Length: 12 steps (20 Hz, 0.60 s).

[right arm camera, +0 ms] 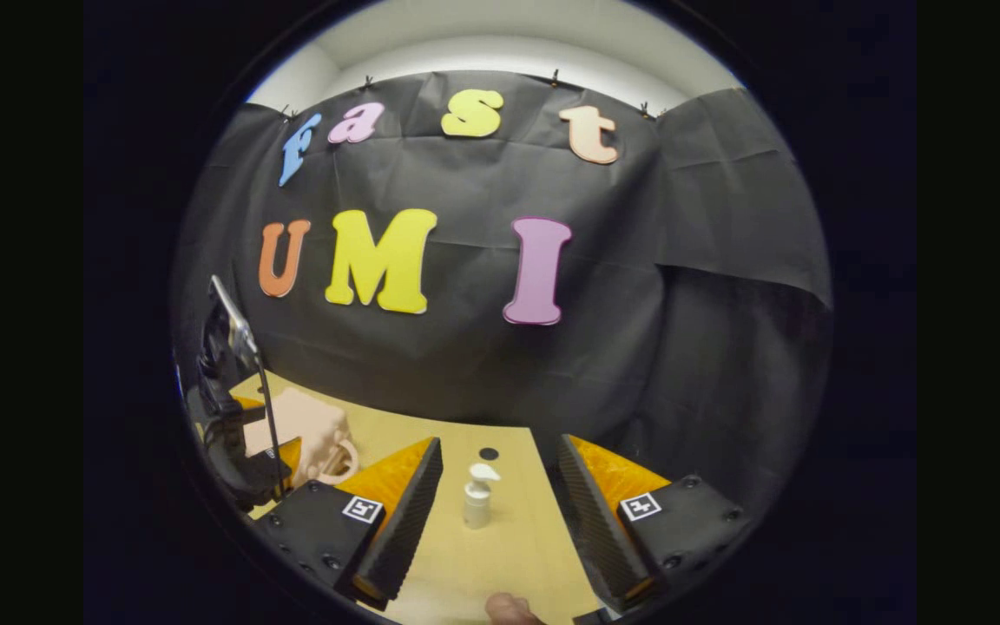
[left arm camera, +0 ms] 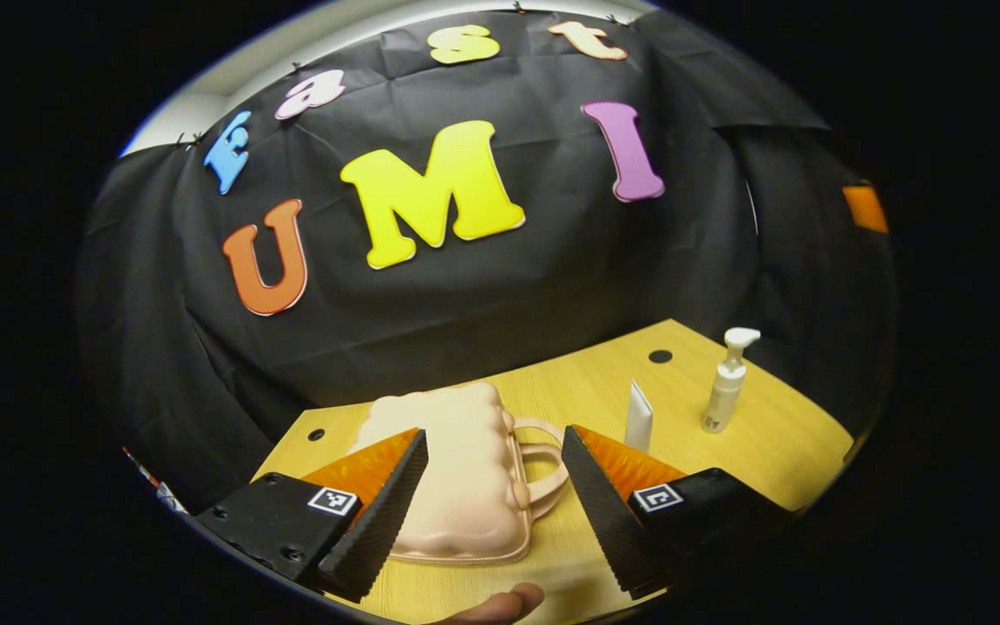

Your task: First open the suitcase, pack the skin care products into it, and then close the suitcase.

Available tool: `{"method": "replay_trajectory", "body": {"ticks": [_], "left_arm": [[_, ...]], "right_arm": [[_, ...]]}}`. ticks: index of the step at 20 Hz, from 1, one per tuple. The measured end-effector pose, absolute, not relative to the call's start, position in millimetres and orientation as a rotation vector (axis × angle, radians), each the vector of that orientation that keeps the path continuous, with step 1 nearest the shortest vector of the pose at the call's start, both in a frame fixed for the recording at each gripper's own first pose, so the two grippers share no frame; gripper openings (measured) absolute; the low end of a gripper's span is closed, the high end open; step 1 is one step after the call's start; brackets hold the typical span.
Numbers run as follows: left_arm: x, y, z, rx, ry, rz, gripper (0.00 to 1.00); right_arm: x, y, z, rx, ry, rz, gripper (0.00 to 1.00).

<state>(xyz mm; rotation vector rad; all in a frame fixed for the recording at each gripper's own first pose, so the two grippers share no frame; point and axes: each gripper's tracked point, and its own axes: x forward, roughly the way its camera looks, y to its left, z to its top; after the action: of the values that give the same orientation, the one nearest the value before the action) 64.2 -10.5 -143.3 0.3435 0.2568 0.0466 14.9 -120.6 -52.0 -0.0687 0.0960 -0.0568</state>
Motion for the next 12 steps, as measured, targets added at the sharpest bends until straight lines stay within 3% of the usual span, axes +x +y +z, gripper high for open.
{"method": "replay_trajectory", "body": {"ticks": [12], "left_arm": [[118, -13, -247, 0.887, 0.477, -0.031, 0.99]], "right_arm": [[32, -196, -108, 0.047, 0.158, -0.018, 0.81]]}}
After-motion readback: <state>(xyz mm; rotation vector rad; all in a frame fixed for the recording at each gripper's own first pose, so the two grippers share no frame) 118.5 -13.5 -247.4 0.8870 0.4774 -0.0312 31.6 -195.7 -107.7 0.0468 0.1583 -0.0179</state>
